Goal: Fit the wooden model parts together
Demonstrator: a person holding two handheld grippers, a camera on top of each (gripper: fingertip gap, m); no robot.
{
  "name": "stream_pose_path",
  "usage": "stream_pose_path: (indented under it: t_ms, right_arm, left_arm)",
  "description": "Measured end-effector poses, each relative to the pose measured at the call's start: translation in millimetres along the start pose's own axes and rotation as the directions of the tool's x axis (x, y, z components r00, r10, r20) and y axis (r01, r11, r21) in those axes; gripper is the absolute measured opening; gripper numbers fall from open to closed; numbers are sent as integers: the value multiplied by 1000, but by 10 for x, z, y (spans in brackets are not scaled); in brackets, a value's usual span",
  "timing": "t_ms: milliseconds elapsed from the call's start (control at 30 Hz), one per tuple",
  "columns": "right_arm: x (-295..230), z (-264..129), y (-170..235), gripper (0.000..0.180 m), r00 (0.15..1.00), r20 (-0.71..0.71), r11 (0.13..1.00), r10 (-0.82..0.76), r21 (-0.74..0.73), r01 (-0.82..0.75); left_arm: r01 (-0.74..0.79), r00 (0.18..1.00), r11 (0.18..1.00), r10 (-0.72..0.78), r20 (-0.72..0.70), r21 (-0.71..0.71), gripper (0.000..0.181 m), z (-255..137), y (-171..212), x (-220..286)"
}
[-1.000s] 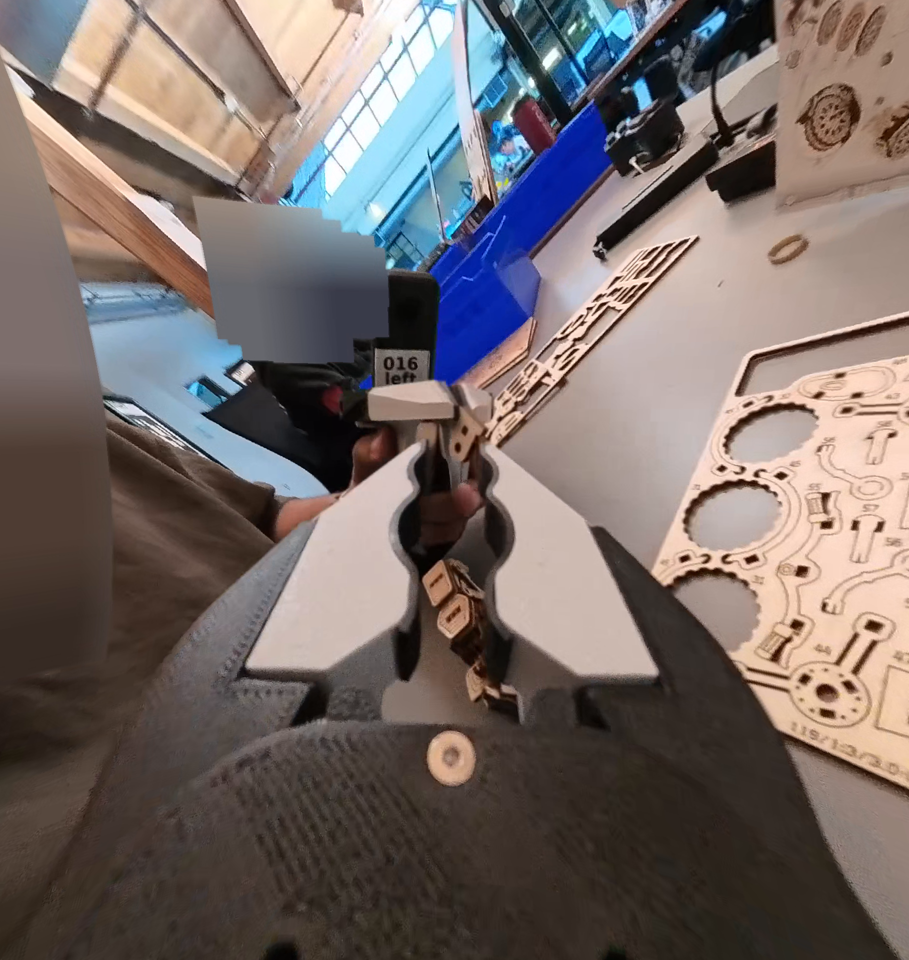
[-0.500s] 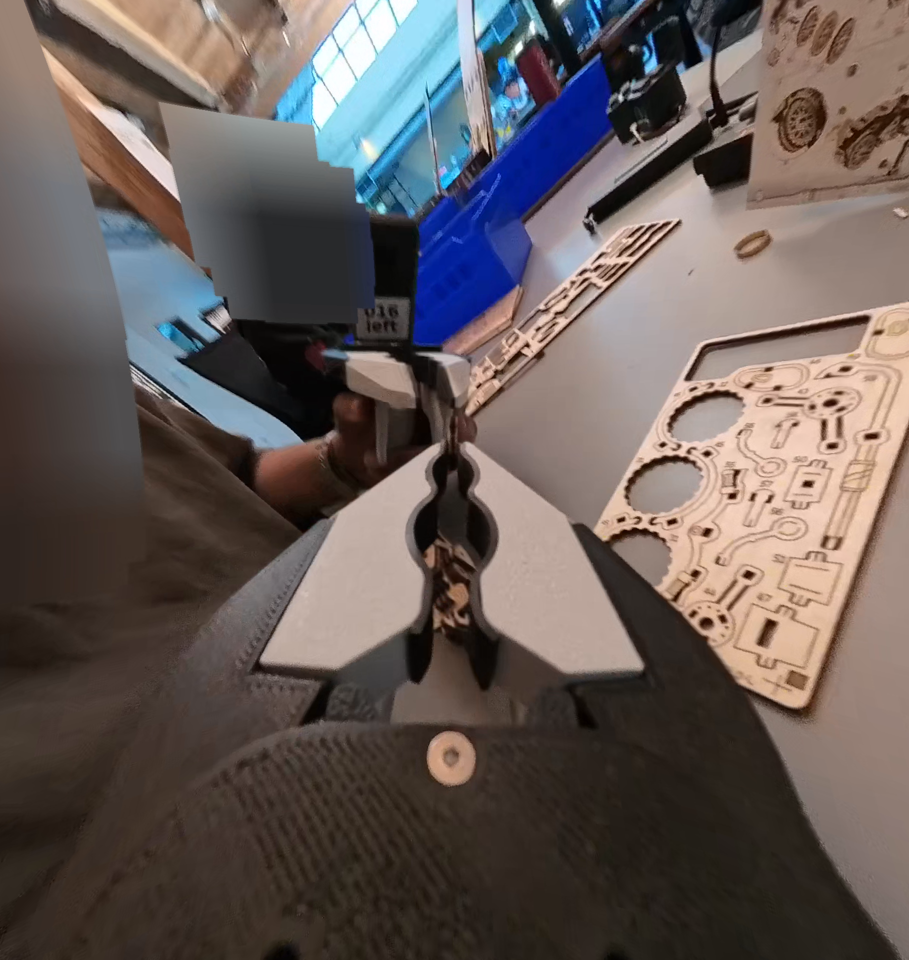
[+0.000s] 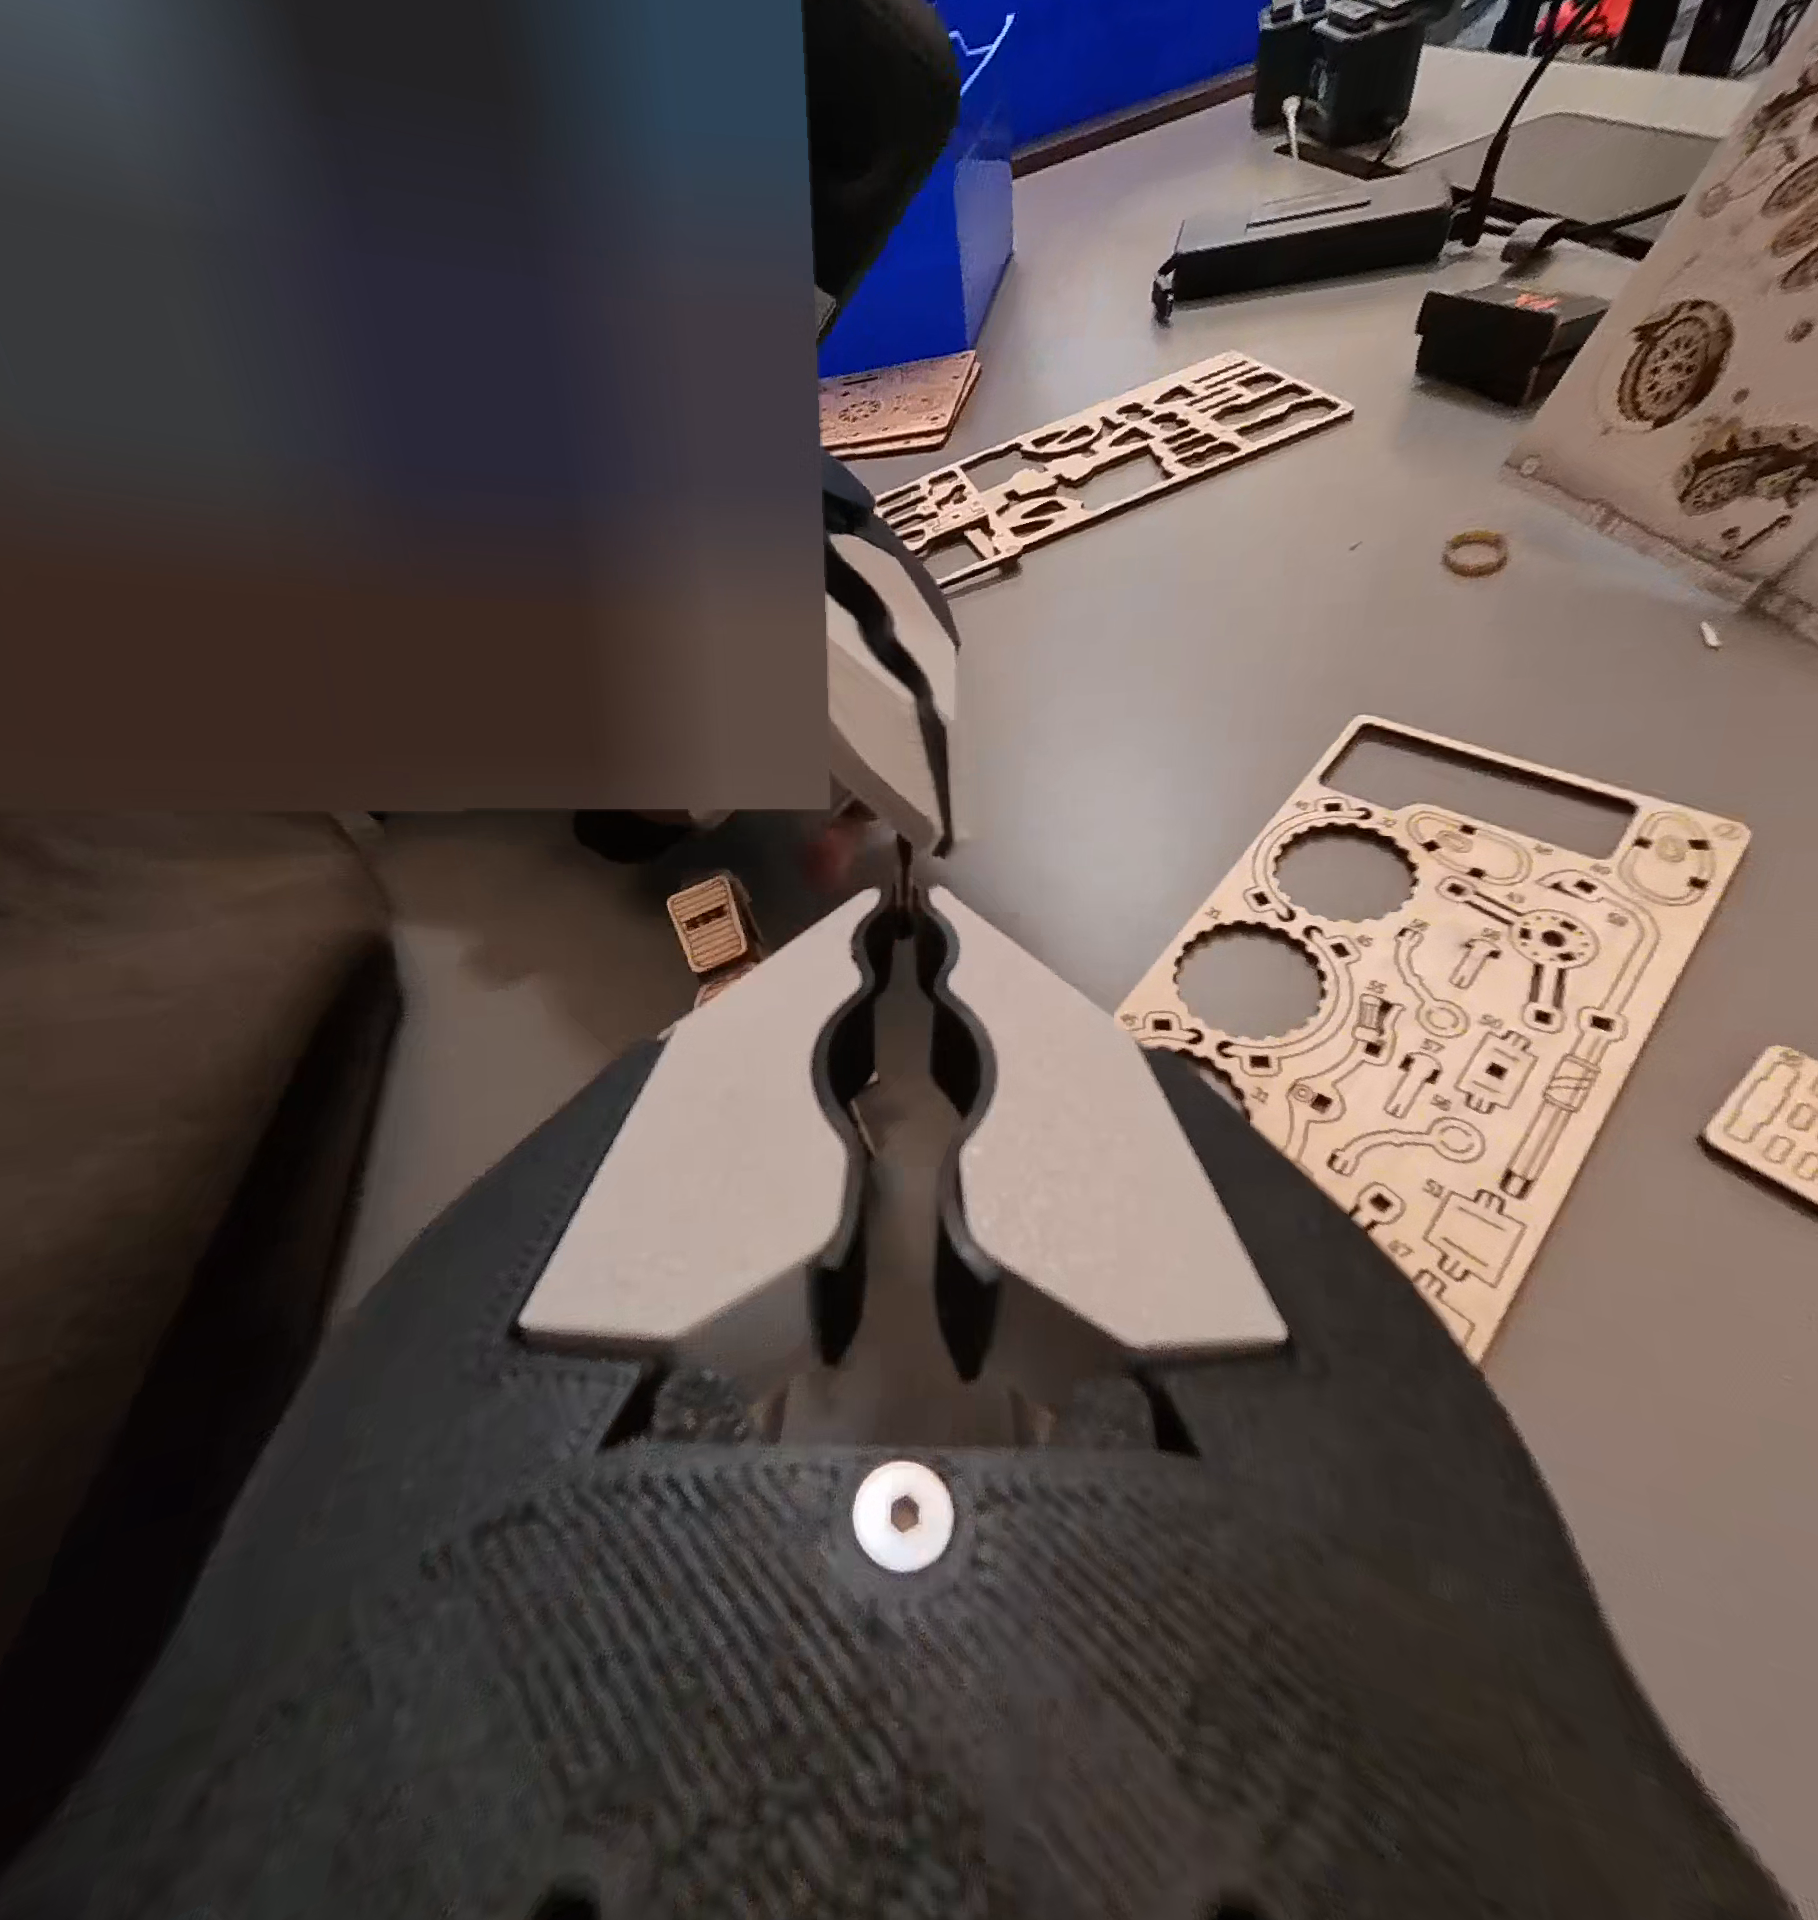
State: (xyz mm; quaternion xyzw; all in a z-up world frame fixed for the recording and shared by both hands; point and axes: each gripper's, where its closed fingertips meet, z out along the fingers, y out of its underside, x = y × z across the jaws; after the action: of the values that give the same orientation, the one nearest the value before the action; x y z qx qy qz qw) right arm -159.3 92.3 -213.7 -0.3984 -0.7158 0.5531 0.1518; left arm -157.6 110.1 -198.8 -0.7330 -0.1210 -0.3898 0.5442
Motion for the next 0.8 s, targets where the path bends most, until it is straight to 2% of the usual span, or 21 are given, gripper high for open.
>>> stream_pose_path:
  t_ms: [267, 467, 800]
  right_arm:
    - [51, -53, -80, 1, 999, -14, 998, 32, 54, -32]
    - [73, -64, -85, 0, 999, -20, 997, 43, 60, -42]
    - [96, -65, -61, 1, 997, -20, 996, 69, 52, -68]
  left_arm:
    - [3, 999, 999, -5, 39, 47, 0, -41, -75, -80]
    - [52, 999, 997, -51, -6, 55, 0, -43, -78, -56]
    - [51, 999, 997, -50, -7, 50, 3, -55, -89, -63]
